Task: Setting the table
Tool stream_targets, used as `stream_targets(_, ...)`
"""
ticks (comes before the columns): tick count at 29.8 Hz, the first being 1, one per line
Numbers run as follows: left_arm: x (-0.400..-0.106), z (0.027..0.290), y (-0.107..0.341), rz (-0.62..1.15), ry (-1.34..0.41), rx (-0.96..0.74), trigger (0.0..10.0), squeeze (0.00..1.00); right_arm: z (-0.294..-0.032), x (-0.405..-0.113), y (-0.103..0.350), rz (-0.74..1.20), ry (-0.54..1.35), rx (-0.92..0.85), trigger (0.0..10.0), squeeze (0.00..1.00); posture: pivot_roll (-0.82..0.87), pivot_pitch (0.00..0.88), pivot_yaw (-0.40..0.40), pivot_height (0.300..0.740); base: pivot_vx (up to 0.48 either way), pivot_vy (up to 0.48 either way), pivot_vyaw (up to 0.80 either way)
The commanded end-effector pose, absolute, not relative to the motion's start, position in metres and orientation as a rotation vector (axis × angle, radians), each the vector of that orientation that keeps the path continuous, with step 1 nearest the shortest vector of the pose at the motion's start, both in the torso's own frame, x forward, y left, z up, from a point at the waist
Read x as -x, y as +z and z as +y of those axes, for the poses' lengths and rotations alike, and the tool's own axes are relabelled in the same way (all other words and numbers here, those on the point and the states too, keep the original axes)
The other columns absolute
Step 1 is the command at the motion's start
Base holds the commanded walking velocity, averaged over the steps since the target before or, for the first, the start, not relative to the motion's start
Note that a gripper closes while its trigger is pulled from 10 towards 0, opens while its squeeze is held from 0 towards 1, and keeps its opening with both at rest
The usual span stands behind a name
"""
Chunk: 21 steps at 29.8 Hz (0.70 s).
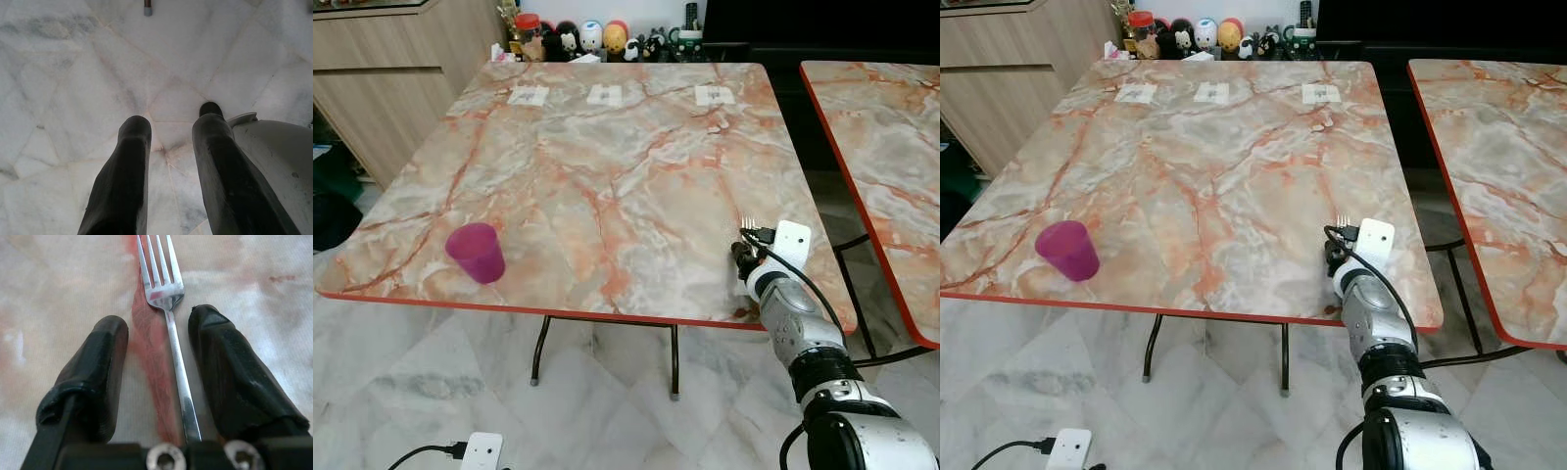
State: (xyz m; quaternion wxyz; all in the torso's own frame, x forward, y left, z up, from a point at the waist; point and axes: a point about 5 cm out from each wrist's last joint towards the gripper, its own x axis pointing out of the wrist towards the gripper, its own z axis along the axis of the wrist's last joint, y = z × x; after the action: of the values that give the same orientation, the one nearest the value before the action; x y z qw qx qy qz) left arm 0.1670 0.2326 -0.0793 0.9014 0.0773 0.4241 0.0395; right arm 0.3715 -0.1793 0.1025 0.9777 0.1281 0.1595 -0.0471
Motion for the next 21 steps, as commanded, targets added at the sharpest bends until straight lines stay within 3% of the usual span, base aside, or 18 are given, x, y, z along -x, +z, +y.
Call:
stream_targets(1,-0.1579,0.2360,-0.0829,0.915,0.086,-0.165,10.0,0.00,-0.1770,-0.3672,0.0903,0.389,-0.096,-0.291,10.0,0.00,-0.02,0.123,0.039,0.740,0.000,0.000,0.00)
stream_targets(2,-0.1578,0.2359,-0.0829,0.916,0.085,-0.165,10.0,0.00,-0.1768,-0.3670,0.0896,0.393,-0.095,-0.298,10.0,0.00,-0.02,0.123,0.039,0.740,0.000,0.000,0.00)
stream_targets(3,-0.1575,0.2361,-0.0830,0.917,0.086,-0.164,10.0,0.00,-0.1763,-0.3663,0.0880,0.403,-0.095,-0.308,1.7,0.00,-0.02,0.124,0.039,0.740,0.000,0.000,0.00)
stream_targets(4,-0.1574,0.2362,-0.0830,0.917,0.086,-0.163,10.0,0.00,-0.1763,-0.3660,0.0875,0.405,-0.095,-0.309,0.0,0.00,-0.02,0.124,0.039,0.740,0.000,0.000,0.00)
stream_targets(21,-0.1549,0.2341,-0.0848,0.931,0.076,-0.151,10.0,0.00,-0.1765,-0.3640,0.0831,0.427,-0.082,-0.292,0.0,0.00,-0.03,0.120,0.035,0.740,0.000,0.000,0.00)
